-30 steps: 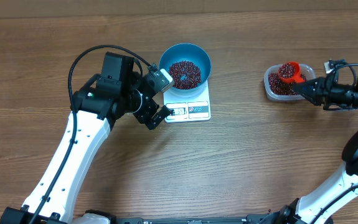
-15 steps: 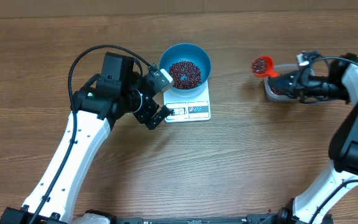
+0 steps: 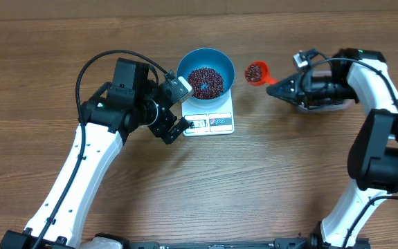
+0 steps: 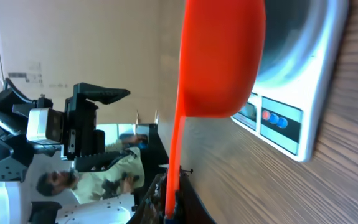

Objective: Scoop item into bowl and weigh 150g on scale
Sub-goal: 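Carry the filled scoop left over the blue bowl, then tip the red scoop to pour beans into the blue bowl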

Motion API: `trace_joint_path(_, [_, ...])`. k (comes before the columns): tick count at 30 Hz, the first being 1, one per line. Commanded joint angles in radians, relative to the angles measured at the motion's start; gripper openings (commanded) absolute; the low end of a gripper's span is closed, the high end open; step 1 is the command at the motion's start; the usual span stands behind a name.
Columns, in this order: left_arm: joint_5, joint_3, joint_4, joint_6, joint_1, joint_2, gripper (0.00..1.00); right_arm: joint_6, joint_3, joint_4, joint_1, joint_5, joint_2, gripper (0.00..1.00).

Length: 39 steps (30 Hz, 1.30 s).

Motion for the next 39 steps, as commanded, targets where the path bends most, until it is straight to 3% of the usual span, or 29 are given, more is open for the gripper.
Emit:
trace_joint_path(1, [0.006,-0.005,0.003,-0.014,0.002,0.004,0.99,0.029,0.069,0.002,0.036,-0.033,0.008,0.04])
trace_joint_path(5, [0.006,-0.005,0.003,-0.014,0.002,0.004,1.00,0.057,0.125,0.007,0.086,-0.014,0.008,0.04])
trace_joint_path(18, [0.006,-0.005,0.003,-0.014,0.002,0.004,1.00,0.454,0.238,0.245,0.278,0.383,0.008,0.04])
trace_joint_path(30, [0.006,-0.005,0.003,-0.014,0.002,0.004,1.00,0.479,0.463,0.165,0.486,1.004,0.006,0.04])
trace_joint_path(39, [0.006,-0.005,0.003,-0.014,0.002,0.004,1.00,0.479,0.487,0.113,0.668,1.472,0.006,0.04])
